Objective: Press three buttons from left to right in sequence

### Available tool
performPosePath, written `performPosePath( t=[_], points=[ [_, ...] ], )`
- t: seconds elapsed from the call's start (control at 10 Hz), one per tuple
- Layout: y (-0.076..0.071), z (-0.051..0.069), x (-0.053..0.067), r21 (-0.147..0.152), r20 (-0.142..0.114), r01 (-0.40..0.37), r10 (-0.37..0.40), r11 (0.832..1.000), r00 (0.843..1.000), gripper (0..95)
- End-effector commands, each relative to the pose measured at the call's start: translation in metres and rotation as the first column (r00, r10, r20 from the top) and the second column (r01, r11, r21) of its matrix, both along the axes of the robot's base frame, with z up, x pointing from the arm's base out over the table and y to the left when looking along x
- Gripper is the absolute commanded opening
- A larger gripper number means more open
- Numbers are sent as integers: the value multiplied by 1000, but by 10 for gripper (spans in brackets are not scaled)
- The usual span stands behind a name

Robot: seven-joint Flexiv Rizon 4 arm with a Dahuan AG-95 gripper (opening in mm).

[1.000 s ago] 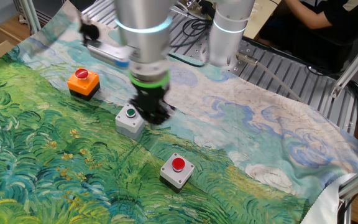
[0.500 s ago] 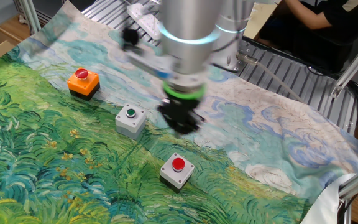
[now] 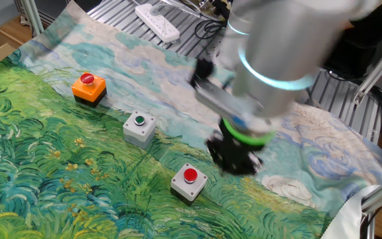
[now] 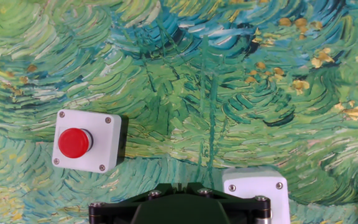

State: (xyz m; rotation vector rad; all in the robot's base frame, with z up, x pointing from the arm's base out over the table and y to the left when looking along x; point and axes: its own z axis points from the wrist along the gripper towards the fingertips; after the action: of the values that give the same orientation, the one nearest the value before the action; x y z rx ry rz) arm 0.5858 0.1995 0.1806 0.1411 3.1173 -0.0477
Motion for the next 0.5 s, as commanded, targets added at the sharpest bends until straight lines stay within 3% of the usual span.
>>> performPosePath(
  t=[0.1, 0.3, 0.5],
  points=[
    [-14, 0, 3, -7, 4, -11, 11, 1000, 1000, 0],
    [-38, 1, 5, -4, 3, -29, 29, 1000, 1000, 0],
    [-48, -3, 4, -3, 2, -28, 28, 1000, 1000, 0]
  ],
)
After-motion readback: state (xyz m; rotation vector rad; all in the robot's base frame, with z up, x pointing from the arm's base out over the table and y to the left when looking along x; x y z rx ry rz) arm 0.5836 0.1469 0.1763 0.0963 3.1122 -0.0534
